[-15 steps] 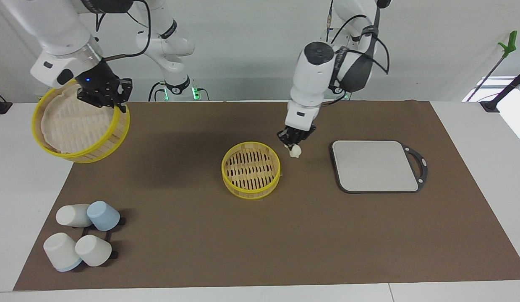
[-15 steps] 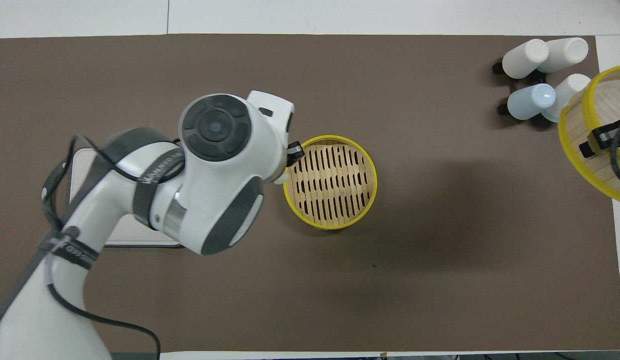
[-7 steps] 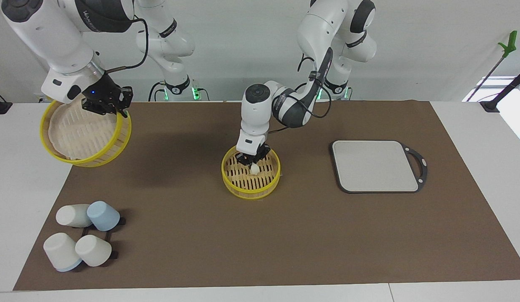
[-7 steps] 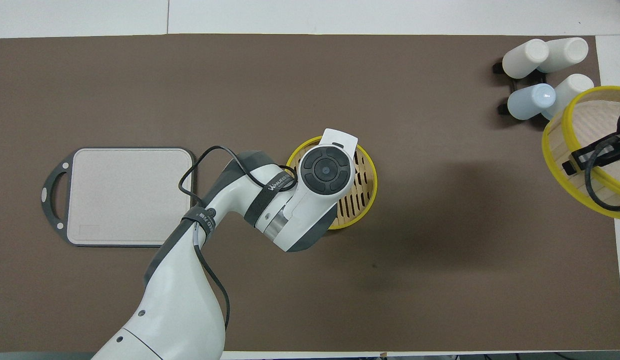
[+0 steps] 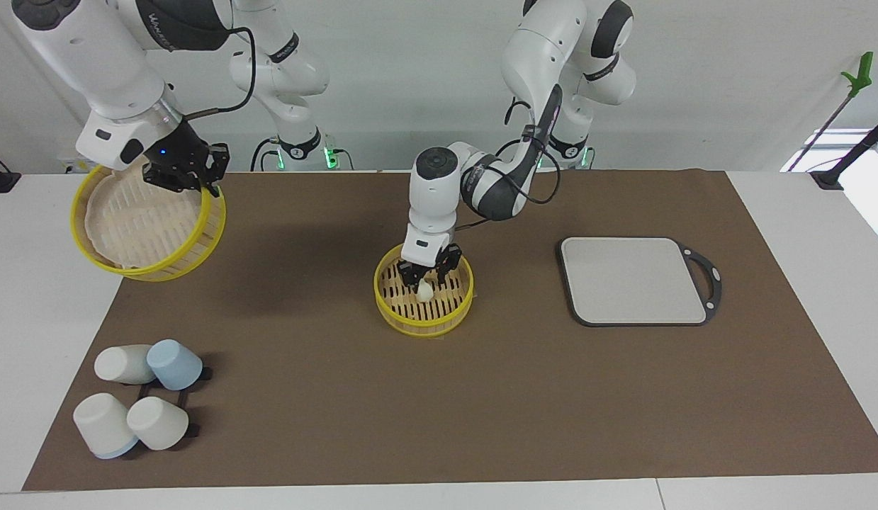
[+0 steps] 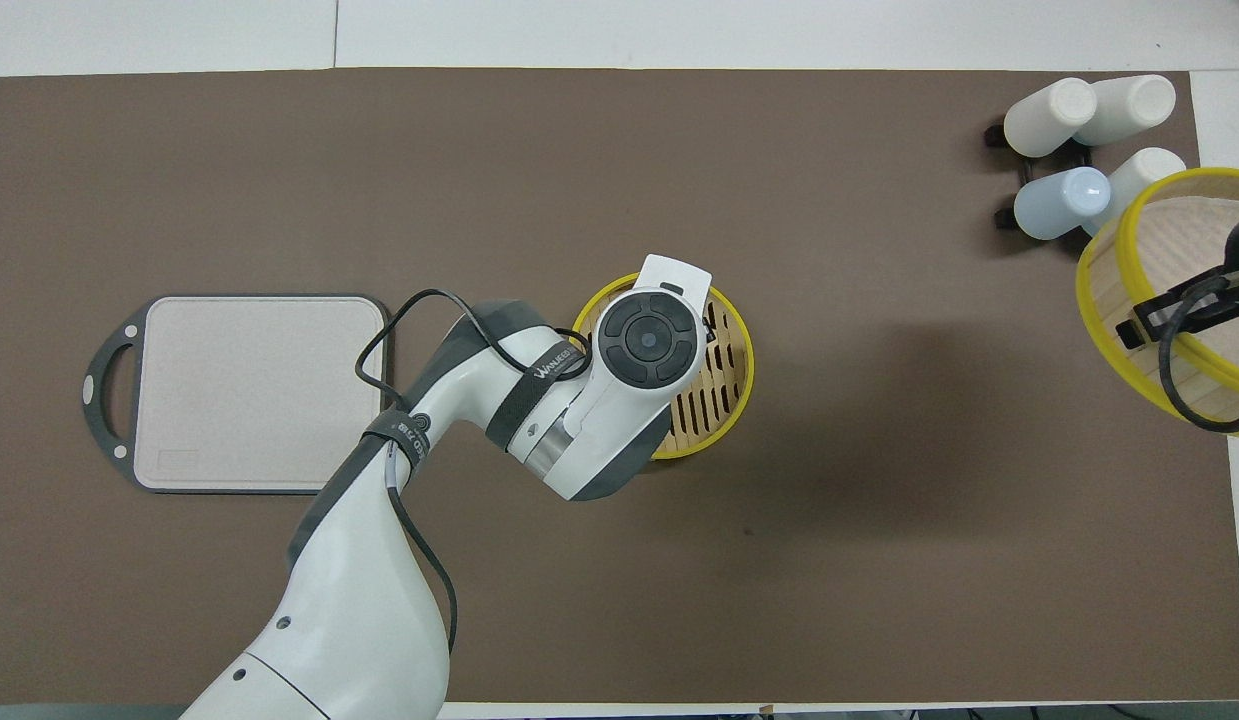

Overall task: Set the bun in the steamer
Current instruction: 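Lower the bun into the open steamer and open the left gripper, then grip the lid with the right gripper while the left gripper withdraws, then lower the lid onto the steamer with the right gripper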

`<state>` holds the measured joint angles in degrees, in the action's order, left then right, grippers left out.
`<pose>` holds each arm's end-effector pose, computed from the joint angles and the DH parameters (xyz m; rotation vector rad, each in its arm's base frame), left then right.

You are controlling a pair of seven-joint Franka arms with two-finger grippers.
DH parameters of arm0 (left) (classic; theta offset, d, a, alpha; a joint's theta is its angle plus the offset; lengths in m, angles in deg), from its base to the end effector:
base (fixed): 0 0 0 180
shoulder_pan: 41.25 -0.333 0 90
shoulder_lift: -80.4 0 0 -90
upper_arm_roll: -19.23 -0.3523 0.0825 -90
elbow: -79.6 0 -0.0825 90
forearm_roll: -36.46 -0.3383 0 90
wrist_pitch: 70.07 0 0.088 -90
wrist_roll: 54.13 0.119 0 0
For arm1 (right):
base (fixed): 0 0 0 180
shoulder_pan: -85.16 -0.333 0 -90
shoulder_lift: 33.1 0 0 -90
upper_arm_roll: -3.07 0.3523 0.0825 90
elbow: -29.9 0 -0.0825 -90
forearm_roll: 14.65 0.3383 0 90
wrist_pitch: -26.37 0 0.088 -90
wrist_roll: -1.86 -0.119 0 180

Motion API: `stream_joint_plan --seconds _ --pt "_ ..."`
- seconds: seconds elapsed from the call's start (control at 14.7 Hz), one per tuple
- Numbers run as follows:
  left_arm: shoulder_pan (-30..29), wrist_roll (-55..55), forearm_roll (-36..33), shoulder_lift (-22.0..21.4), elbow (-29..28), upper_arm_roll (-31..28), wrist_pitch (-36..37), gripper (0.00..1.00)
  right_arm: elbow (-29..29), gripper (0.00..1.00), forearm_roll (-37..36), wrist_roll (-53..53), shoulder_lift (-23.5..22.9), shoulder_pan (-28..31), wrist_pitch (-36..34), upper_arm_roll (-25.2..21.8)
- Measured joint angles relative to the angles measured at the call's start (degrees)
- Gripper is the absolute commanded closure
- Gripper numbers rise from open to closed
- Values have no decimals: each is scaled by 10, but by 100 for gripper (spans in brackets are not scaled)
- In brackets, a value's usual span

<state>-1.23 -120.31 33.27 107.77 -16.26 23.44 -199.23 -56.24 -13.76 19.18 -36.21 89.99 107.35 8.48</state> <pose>0.4816 -0.4560 0.3830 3.0107 0.5481 0.1065 0.5085 0.0056 0.6370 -3.0547 -0.4835 0.2162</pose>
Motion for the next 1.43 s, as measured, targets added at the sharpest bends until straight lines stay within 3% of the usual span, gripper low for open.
stream_joint_plan --seconds 0.27,0.61,0.81,1.09,1.22,1.43 --pt "-25 13 -1 -52 2 -3 58 0 -6 100 0 -102 0 -79 36 2" --pt "-62 48 2 -105 -12 -3 112 0 -20 100 1 -148 2 -113 71 3" --pt "-170 211 40 -185 1 -7 240 0 -50 100 3 -257 -10 -187 159 7" --pt "-339 464 52 -284 10 -14 363 0 -67 100 3 -397 -84 -294 304 9" --pt "-381 541 52 -298 9 -14 381 0 -68 100 3 -441 -123 -331 356 8" --pt "-401 586 52 -296 7 -15 384 0 -68 100 2 -463 -152 -355 377 8"
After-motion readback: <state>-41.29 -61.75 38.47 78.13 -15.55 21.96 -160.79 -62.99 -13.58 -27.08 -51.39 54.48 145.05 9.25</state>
